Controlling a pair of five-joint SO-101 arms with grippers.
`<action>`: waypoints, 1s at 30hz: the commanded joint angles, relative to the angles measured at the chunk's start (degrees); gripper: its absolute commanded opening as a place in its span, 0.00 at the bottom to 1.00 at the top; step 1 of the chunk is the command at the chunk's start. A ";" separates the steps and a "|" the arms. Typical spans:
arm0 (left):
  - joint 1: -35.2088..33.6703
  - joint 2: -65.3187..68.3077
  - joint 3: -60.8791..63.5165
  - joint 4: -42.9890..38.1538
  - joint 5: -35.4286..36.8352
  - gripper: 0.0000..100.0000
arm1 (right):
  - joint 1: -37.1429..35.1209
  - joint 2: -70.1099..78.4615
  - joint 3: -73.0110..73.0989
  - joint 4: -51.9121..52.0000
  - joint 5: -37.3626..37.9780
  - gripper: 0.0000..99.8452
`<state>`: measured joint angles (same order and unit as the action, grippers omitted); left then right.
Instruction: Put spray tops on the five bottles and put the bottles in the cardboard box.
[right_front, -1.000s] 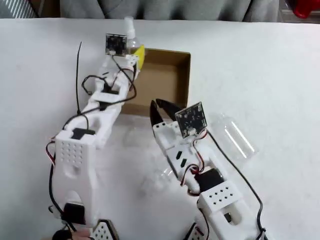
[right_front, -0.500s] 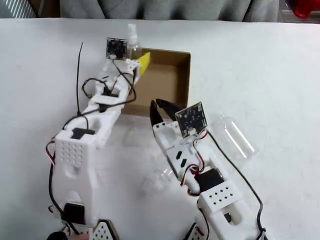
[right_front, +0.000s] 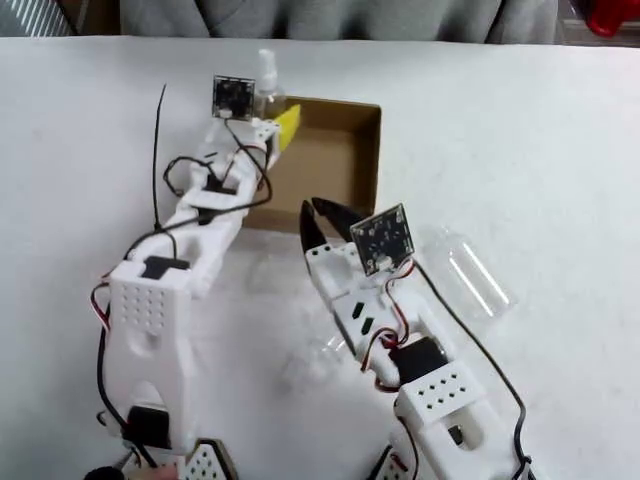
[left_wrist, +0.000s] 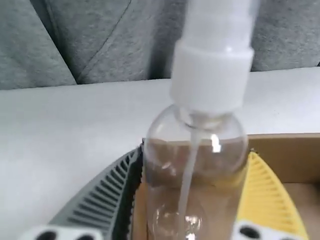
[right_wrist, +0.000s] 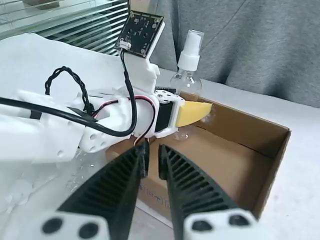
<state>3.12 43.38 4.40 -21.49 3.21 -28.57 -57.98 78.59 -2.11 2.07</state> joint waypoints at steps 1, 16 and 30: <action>-0.04 -6.73 1.67 -0.70 2.29 0.30 | -0.57 -0.31 -2.20 0.31 0.26 0.01; -0.92 -10.15 4.84 -0.70 2.46 0.30 | -0.57 -0.31 -2.20 0.31 0.26 0.01; -0.04 -30.99 16.97 19.34 2.46 0.30 | -0.57 -0.31 -2.20 0.31 0.26 0.01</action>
<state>2.77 20.88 21.27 -10.42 5.05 -28.48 -57.98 78.59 -2.11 2.07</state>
